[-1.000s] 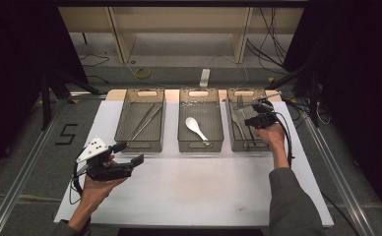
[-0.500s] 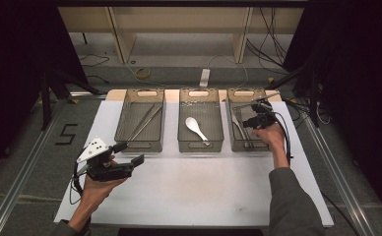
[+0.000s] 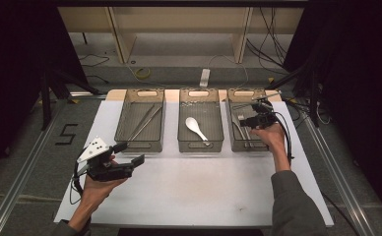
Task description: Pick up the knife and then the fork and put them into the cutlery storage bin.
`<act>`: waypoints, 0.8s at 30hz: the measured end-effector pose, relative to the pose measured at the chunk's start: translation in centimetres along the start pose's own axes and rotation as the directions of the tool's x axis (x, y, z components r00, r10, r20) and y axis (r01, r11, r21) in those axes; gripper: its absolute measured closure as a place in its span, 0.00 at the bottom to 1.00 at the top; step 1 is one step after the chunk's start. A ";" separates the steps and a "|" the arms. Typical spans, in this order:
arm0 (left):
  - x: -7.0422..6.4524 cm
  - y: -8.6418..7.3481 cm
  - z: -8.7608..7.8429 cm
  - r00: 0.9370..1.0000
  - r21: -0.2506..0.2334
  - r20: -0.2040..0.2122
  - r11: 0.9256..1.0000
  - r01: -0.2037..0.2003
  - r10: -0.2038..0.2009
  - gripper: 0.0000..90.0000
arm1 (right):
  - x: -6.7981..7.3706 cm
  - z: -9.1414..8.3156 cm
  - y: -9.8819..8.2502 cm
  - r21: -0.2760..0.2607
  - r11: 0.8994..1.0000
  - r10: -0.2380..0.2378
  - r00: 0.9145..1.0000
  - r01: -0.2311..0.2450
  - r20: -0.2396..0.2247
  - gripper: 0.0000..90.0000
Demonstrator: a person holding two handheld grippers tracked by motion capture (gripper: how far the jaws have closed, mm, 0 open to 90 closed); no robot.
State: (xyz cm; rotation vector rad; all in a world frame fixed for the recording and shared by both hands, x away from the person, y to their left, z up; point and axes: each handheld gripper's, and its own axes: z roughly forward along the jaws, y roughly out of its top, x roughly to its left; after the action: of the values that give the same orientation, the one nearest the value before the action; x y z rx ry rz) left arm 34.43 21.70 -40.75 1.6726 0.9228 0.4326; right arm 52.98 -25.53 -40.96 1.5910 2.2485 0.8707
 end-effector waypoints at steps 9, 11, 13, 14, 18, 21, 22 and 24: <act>0.0 0.0 0.0 1.000 0.000 0.000 1.000 0.000 0.000 0.17 | 1.1 -1.0 -0.5 -0.059 0.998 -0.019 1.000 0.019 -0.010 0.49; 0.0 0.0 0.0 1.000 0.001 0.001 1.000 0.001 -0.001 0.17 | 1.3 -1.2 -0.7 -0.077 0.997 -0.023 1.000 0.022 -0.012 0.47; 0.1 0.0 0.0 1.000 0.002 0.001 1.000 0.001 -0.001 0.18 | 1.5 -1.5 -1.0 -0.104 0.994 -0.032 0.999 0.031 -0.017 0.46; 0.1 0.0 0.0 1.000 0.004 0.001 1.000 0.000 0.000 0.17 | 1.6 -1.6 -1.1 -0.116 0.993 -0.035 0.999 0.033 -0.014 0.46; 0.1 0.0 0.0 1.000 0.006 0.000 1.000 -0.001 0.001 0.17 | 2.2 -2.3 -1.7 -0.152 0.987 -0.049 0.999 0.045 -0.024 0.43; 0.0 0.0 0.0 1.000 0.003 0.000 1.000 -0.001 0.001 0.17 | 2.6 -2.9 -2.1 -0.184 0.982 -0.054 0.998 0.046 -0.041 0.42; 0.0 0.0 0.0 1.000 0.003 0.000 1.000 -0.001 0.001 0.17 | 2.8 -3.0 -2.3 -0.193 0.980 -0.056 0.997 0.046 -0.048 0.41; 0.1 0.0 0.0 1.000 0.007 0.000 1.000 -0.002 0.002 0.17 | 3.3 -3.2 -2.6 -0.207 0.977 -0.069 0.996 0.057 -0.053 0.40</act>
State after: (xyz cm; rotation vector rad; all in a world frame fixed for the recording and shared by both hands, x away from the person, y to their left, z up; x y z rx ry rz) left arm 34.48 21.73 -40.78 1.6794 0.9235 0.4307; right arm 48.05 -24.16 -39.54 1.4119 2.1550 1.1070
